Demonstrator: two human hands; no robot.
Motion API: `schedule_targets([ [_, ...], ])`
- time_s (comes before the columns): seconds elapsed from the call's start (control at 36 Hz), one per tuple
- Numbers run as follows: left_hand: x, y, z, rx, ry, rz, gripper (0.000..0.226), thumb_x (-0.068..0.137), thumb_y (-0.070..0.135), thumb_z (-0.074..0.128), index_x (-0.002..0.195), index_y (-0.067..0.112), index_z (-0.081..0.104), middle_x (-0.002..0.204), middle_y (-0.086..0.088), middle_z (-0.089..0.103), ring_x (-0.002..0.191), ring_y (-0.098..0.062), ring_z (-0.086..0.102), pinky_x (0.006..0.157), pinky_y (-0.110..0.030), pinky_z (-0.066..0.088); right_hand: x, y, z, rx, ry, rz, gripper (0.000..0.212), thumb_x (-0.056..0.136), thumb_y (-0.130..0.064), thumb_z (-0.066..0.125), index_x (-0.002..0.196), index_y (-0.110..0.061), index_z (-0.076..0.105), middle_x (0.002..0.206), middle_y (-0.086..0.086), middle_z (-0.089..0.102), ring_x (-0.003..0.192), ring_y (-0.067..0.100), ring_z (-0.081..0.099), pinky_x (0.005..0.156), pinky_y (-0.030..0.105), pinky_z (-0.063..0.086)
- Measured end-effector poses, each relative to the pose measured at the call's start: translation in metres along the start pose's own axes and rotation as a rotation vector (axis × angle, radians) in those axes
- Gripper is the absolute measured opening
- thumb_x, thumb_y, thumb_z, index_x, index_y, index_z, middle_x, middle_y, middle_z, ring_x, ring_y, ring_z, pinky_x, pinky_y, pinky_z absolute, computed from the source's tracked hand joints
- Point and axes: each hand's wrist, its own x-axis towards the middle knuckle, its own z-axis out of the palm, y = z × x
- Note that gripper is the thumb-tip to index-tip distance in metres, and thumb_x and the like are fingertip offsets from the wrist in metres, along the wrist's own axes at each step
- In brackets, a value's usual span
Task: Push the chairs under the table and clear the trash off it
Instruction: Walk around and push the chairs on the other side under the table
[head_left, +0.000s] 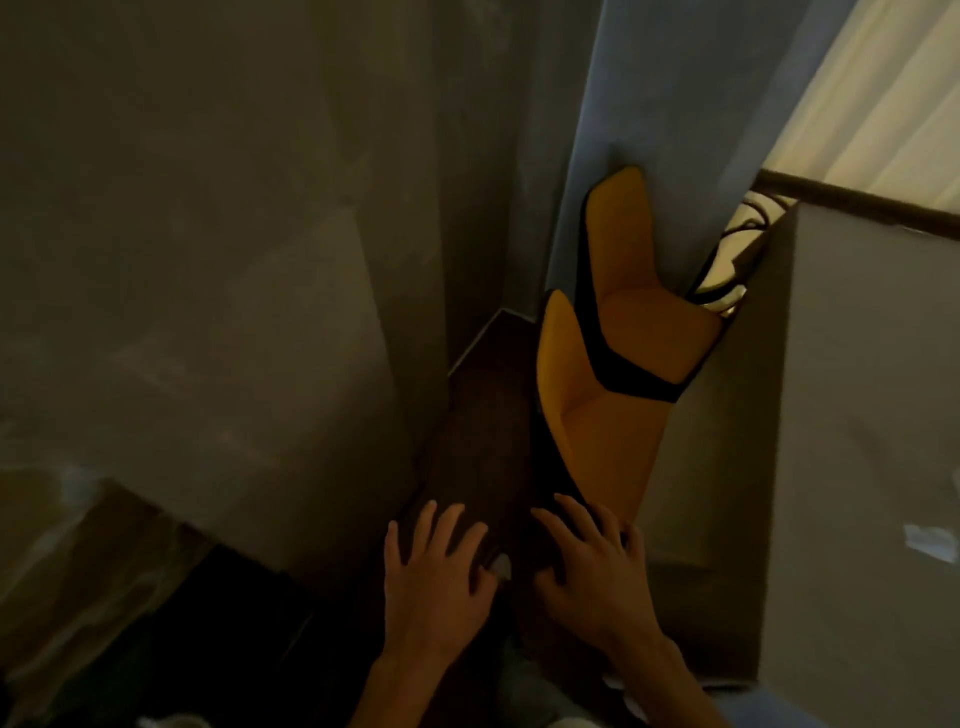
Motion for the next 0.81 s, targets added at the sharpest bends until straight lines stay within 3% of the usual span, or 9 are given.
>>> schedule_targets([
  [0.14, 0.094, 0.004, -0.016, 0.022, -0.038, 0.067, 0.054, 0.093, 0.054, 0.033, 0.145, 0.046, 0.022, 0.162, 0.010, 0.005, 0.148, -0.017, -0.010, 0.118, -0.056, 0.002, 0.079, 0.024, -0.008, 0.058, 0.012, 0.071, 0.075, 0.075, -0.062, 0.028, 0.148, -0.049, 0.020, 0.162, -0.011, 0.015, 0.148, 0.024, 0.010, 0.116, 0.057, 0.012],
  [0.33, 0.230, 0.012, -0.056, 0.085, -0.082, 0.181, 0.054, 0.093, 0.051, 0.033, 0.145, 0.046, 0.023, 0.162, 0.012, 0.003, 0.148, -0.015, -0.010, 0.119, -0.054, -0.001, 0.187, 0.056, -0.042, 0.146, 0.001, 0.186, 0.070, 0.084, -0.054, 0.042, 0.148, -0.049, 0.013, 0.162, -0.011, 0.012, 0.148, 0.023, 0.007, 0.116, 0.053, 0.012],
  [0.47, 0.321, 0.024, -0.082, 0.121, -0.060, 0.277, 0.053, 0.091, 0.052, 0.033, 0.143, 0.047, 0.026, 0.161, 0.013, 0.008, 0.148, -0.015, -0.006, 0.119, -0.053, 0.000, 0.253, 0.073, -0.076, 0.167, 0.022, 0.244, 0.071, 0.083, -0.056, 0.038, 0.148, -0.048, 0.010, 0.162, -0.010, 0.011, 0.147, 0.022, 0.009, 0.116, 0.053, 0.013],
  [0.58, 0.384, 0.037, -0.086, 0.100, -0.028, 0.421, 0.052, 0.087, 0.054, 0.031, 0.139, 0.046, 0.038, 0.158, 0.011, 0.023, 0.148, -0.015, 0.006, 0.118, -0.051, 0.001, 0.287, 0.093, -0.095, 0.182, 0.072, 0.318, 0.075, 0.078, -0.062, 0.027, 0.150, -0.047, 0.008, 0.163, -0.009, 0.010, 0.148, 0.023, 0.007, 0.117, 0.053, 0.010],
  [0.67, 0.430, 0.053, -0.084, 0.102, -0.060, 0.548, 0.051, 0.089, 0.054, 0.032, 0.138, 0.044, 0.040, 0.157, 0.009, 0.028, 0.148, -0.017, 0.011, 0.118, -0.052, 0.002, 0.303, 0.106, -0.106, 0.190, 0.105, 0.394, 0.072, 0.080, -0.061, 0.030, 0.149, -0.043, 0.022, 0.160, -0.007, 0.022, 0.146, 0.027, 0.019, 0.114, 0.054, 0.020],
  [0.75, 0.474, 0.068, -0.079, 0.118, -0.069, 0.684, 0.048, 0.088, 0.050, 0.040, 0.133, 0.039, 0.049, 0.153, 0.004, 0.037, 0.146, -0.020, 0.021, 0.117, -0.054, 0.010, 0.312, 0.118, -0.104, 0.222, 0.183, 0.534, 0.066, 0.075, -0.058, 0.043, 0.137, -0.036, 0.045, 0.141, 0.002, 0.054, 0.123, 0.034, 0.053, 0.092, 0.057, 0.045],
  [0.81, 0.504, 0.079, -0.072, 0.141, -0.068, 0.780, 0.046, 0.086, 0.048, 0.045, 0.130, 0.036, 0.054, 0.149, 0.002, 0.043, 0.143, -0.022, 0.030, 0.115, -0.057, 0.019, 0.318, 0.123, -0.095, 0.231, 0.191, 0.644, 0.065, 0.075, -0.060, 0.043, 0.134, -0.033, 0.050, 0.136, 0.003, 0.058, 0.117, 0.033, 0.057, 0.087, 0.054, 0.048],
])
